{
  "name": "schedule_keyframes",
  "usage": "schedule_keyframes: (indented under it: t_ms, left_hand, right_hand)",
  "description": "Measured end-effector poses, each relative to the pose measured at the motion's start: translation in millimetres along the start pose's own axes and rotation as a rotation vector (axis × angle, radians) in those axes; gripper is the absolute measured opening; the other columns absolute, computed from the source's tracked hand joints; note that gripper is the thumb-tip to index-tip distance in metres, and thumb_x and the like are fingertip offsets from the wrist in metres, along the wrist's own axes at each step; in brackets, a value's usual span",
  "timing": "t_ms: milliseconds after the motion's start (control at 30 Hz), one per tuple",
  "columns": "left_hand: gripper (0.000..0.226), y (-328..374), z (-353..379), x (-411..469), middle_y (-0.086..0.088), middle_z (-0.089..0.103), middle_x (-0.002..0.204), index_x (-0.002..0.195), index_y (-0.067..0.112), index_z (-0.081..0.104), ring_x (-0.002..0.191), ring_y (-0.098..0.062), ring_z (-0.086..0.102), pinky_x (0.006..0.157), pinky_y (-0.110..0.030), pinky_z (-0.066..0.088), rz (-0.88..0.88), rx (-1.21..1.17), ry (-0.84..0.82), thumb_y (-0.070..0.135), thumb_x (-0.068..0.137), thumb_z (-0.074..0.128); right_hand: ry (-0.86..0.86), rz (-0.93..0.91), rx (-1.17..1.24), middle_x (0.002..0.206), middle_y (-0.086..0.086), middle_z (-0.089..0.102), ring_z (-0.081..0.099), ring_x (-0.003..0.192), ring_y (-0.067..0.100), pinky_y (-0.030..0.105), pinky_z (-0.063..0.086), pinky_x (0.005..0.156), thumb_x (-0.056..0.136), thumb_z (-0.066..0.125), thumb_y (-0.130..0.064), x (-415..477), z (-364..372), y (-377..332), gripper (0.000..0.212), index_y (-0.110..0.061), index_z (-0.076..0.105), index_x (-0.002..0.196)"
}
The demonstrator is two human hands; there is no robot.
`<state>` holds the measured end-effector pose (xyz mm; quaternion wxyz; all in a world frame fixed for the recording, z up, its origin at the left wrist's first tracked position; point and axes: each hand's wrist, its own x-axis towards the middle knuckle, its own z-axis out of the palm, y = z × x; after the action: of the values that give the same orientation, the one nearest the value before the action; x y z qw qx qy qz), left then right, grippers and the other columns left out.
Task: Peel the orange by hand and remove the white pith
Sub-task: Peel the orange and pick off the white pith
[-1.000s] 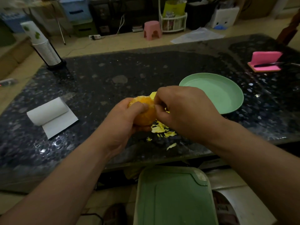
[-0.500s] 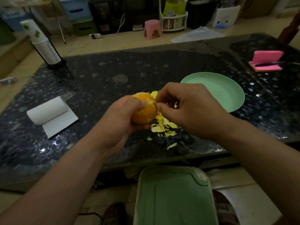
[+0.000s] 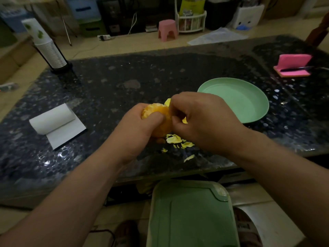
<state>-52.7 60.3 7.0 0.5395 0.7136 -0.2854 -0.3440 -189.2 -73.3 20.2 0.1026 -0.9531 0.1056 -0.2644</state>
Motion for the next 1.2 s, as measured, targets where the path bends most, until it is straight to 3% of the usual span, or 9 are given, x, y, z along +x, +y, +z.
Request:
schedule_keyframes:
  t_ms: [233, 533, 600, 733, 900, 1000, 1100, 1200]
  left_hand:
    - [0.051, 0.7, 2.4, -2.1, -0.018, 0.068, 0.119, 0.124, 0.015, 0.063, 0.093, -0.025, 0.074, 0.064, -0.029, 0.059, 0.055, -0.109, -0.015, 0.035, 0.077, 0.064]
    - [0.045, 0.0, 0.4, -1.4, -0.012, 0.074, 0.108, 0.123, 0.010, 0.065, 0.093, -0.025, 0.072, 0.066, -0.034, 0.061, 0.063, -0.336, -0.055, 0.026, 0.081, 0.062]
    - [0.041, 0.4, 0.9, -2.0, -0.009, 0.077, 0.103, 0.120, 0.011, 0.066, 0.090, -0.025, 0.073, 0.065, -0.033, 0.061, 0.073, -0.382, -0.069, 0.024, 0.082, 0.061]
    - [0.037, 0.3, -0.2, -2.5, -0.009, 0.078, 0.101, 0.117, 0.013, 0.068, 0.087, -0.024, 0.073, 0.066, -0.033, 0.062, 0.068, -0.464, -0.088, 0.023, 0.083, 0.059]
    - [0.042, -0.8, -2.4, -0.1, -0.007, 0.078, 0.102, 0.122, 0.012, 0.066, 0.089, -0.024, 0.073, 0.067, -0.034, 0.063, 0.049, -0.466, -0.070, 0.024, 0.082, 0.060]
    - [0.046, -3.0, -4.1, 2.1, -0.009, 0.076, 0.109, 0.126, 0.011, 0.065, 0.094, -0.025, 0.072, 0.070, -0.035, 0.062, 0.063, -0.410, -0.051, 0.025, 0.082, 0.062]
    - [0.050, -3.3, -3.8, 2.4, -0.010, 0.075, 0.114, 0.129, 0.011, 0.063, 0.095, -0.024, 0.074, 0.070, -0.034, 0.061, 0.074, -0.359, -0.045, 0.026, 0.081, 0.064]
    - [0.050, -3.5, -3.4, 2.3, -0.009, 0.075, 0.114, 0.129, 0.014, 0.063, 0.096, -0.024, 0.076, 0.071, -0.034, 0.062, 0.087, -0.322, -0.039, 0.027, 0.081, 0.066]
  right_hand:
    - [0.116, 0.146, 0.218, 0.068, -0.008, 0.055, 0.051, 0.062, 0.010, 0.028, 0.041, 0.054, 0.088, 0.070, -0.015, -5.0, 5.0, -0.2, 0.010, -0.020, 0.064, 0.081]
    - [0.128, 0.305, 0.586, 0.069, -0.005, 0.062, 0.053, 0.060, 0.004, 0.020, 0.044, 0.057, 0.089, 0.073, -0.011, -8.3, -1.8, 1.7, 0.012, -0.018, 0.067, 0.082]
    - [0.122, 0.322, 0.630, 0.069, -0.004, 0.063, 0.053, 0.060, 0.004, 0.025, 0.047, 0.057, 0.090, 0.072, -0.010, -8.1, -3.7, 2.9, 0.011, -0.017, 0.067, 0.084]
    - [0.088, 0.395, 0.753, 0.076, 0.009, 0.067, 0.062, 0.067, 0.025, 0.045, 0.057, 0.061, 0.093, 0.070, -0.009, -7.4, -6.1, 5.1, 0.009, -0.015, 0.069, 0.087]
    - [-0.047, 0.520, 0.941, 0.090, 0.012, 0.073, 0.067, 0.073, 0.015, 0.031, 0.057, 0.062, 0.102, 0.066, -0.013, -4.8, -5.6, 8.7, 0.007, -0.012, 0.071, 0.097]
    - [-0.073, 0.518, 0.931, 0.091, 0.010, 0.075, 0.069, 0.074, 0.016, 0.027, 0.057, 0.061, 0.103, 0.067, -0.023, -5.8, -4.9, 9.0, 0.010, -0.015, 0.071, 0.100]
    - [-0.058, 0.496, 0.831, 0.089, 0.008, 0.075, 0.073, 0.083, 0.027, 0.039, 0.063, 0.064, 0.098, 0.074, -0.033, -6.1, -1.7, 9.0, 0.015, -0.018, 0.072, 0.100]
    - [-0.059, 0.486, 0.752, 0.085, 0.003, 0.075, 0.073, 0.081, 0.025, 0.045, 0.064, 0.067, 0.099, 0.073, -0.033, -5.8, 0.0, 10.8, 0.011, -0.022, 0.073, 0.097]
